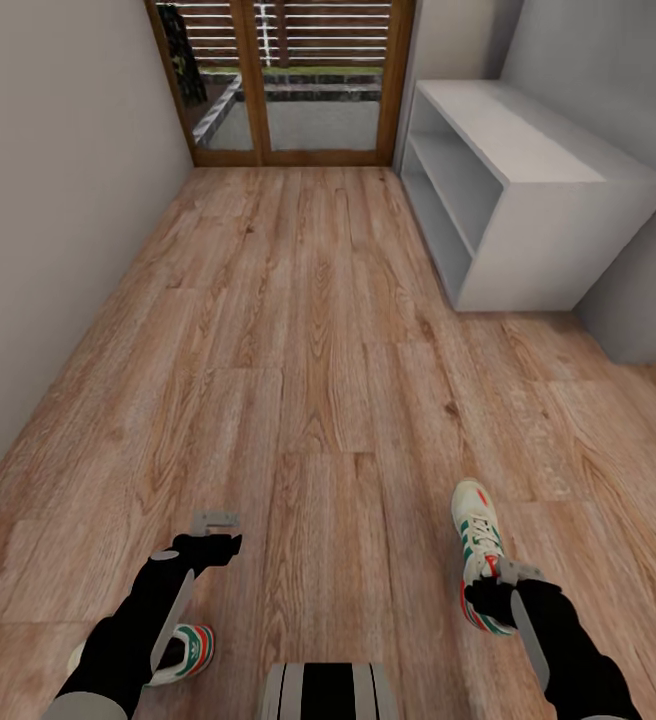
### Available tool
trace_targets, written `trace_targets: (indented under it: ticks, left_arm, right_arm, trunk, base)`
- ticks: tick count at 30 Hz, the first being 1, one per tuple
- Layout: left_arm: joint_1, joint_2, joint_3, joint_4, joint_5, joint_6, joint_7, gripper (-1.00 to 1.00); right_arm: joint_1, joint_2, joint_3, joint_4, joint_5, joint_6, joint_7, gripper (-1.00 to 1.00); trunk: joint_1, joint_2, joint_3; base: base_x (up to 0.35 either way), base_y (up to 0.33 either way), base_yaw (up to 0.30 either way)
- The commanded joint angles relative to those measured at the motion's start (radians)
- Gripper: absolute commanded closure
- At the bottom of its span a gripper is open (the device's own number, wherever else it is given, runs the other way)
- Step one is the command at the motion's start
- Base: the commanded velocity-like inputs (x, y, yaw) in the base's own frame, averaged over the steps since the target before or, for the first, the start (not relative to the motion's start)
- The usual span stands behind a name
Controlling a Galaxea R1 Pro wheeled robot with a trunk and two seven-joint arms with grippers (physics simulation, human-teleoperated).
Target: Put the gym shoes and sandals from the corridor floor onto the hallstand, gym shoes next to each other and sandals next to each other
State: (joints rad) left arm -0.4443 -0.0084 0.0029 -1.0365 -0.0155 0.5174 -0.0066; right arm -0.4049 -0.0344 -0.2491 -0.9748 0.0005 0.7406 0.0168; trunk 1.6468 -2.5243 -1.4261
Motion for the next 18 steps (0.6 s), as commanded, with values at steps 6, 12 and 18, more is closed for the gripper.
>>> trace_targets:
  ticks: [6,12,18]
  left_arm:
    - [0.01,0.002,0.001,-0.003,-0.017,-0.024,0.0,-1.0]
    - [0.031,0.002,0.0,-0.004,-0.021,-0.03,0.001,-1.0]
    - [0.032,0.002,0.0,-0.005,-0.021,-0.03,0.001,-1.0]
  right_arm:
    - [0.0,-0.001,0.001,-0.034,-0.001,-0.025,0.0,1.0]
    - [0.0,-0.001,0.0,-0.068,0.008,-0.058,0.0,1.0]
    - [0.0,0.0,0.0,-0.102,0.011,-0.092,0.0,1.0]
  trunk:
    - [0.0,0.0,0.0]
    - [0.0,0.0,0.0]
    - [0.0,0.0,0.0]
  base:
    - [0.0,0.0,0.0]
    - [0.0,0.0,0.0]
    - [0.0,0.0,0.0]
